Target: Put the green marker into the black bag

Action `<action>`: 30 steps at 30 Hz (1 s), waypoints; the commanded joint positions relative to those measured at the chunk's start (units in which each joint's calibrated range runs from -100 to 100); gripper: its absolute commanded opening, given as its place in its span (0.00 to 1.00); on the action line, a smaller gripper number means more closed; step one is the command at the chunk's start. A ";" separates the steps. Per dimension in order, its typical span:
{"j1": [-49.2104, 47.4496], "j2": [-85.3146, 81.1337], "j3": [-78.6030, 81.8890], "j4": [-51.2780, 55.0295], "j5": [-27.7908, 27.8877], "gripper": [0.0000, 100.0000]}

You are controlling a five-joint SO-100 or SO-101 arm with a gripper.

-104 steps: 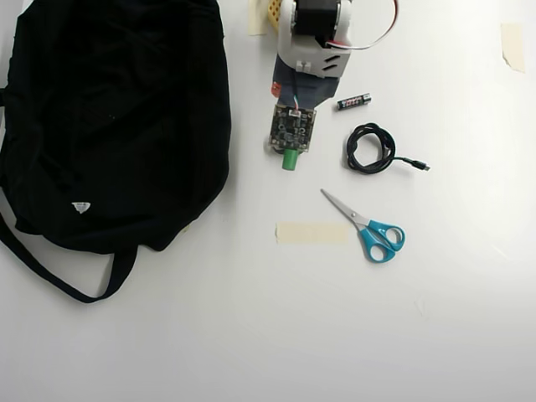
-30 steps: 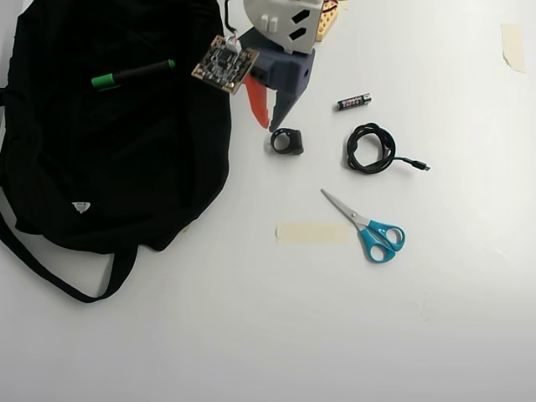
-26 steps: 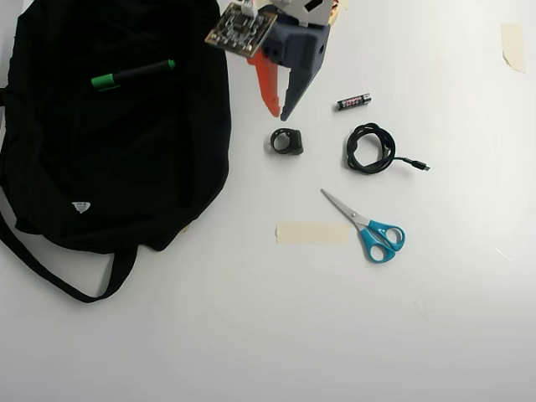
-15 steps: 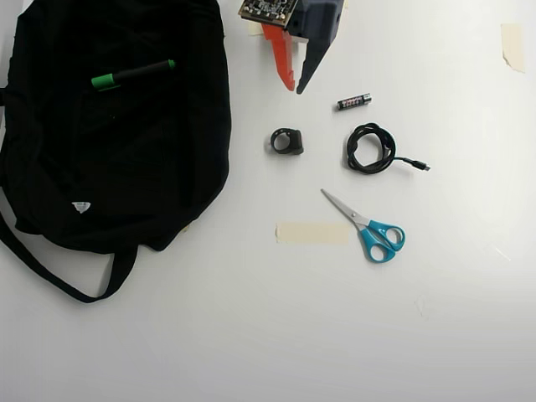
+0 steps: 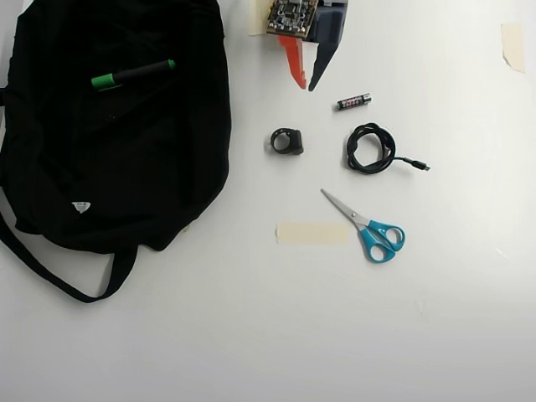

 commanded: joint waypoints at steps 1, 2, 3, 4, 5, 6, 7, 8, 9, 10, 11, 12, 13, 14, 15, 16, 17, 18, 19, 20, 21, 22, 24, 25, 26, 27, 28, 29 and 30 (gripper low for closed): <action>-0.43 -7.90 10.35 -5.60 0.27 0.02; -0.43 -9.40 12.60 -6.54 0.27 0.02; -0.58 -10.81 14.58 -7.23 0.33 0.02; -1.03 -12.13 16.28 -7.66 0.33 0.02; -1.55 -13.46 17.72 -7.75 0.33 0.02; -2.15 -14.71 19.16 -7.75 0.33 0.02; -2.75 -15.95 20.33 -7.75 0.33 0.02; -3.12 -17.28 21.32 -7.75 0.33 0.02; -3.35 -18.69 22.21 -7.75 0.33 0.02; -3.35 -20.18 23.20 -7.75 0.33 0.02; -3.42 -21.84 24.28 -7.75 0.33 0.02; -3.42 -23.42 25.36 -7.75 0.33 0.02; -3.57 -25.00 26.35 -7.75 0.33 0.02; -3.57 -26.82 27.52 -7.75 0.33 0.02; -3.57 -28.48 28.68 -7.75 0.33 0.02; -3.57 -30.23 30.03 -7.75 0.33 0.02; -3.57 -31.88 31.29 -7.75 0.33 0.02; -3.57 -33.54 32.73 -7.75 0.33 0.02; -3.49 -35.04 34.07 -7.75 0.33 0.02; -3.20 -36.28 35.42 -7.75 0.33 0.02; -2.97 -37.03 36.68 -7.75 0.33 0.02; -2.90 -37.53 37.85 -7.75 0.33 0.02; -2.90 -37.69 39.47 -7.75 0.33 0.02; -2.82 -37.69 40.00 -7.75 0.33 0.02; -2.82 -37.69 40.45 -7.75 0.33 0.02; -2.82 -37.69 40.90 -7.75 0.33 0.02; -2.45 -37.78 41.44 -7.75 0.33 0.02; -1.92 -37.78 42.07 -7.75 0.33 0.02; -1.40 -37.86 42.79 -7.75 0.38 0.02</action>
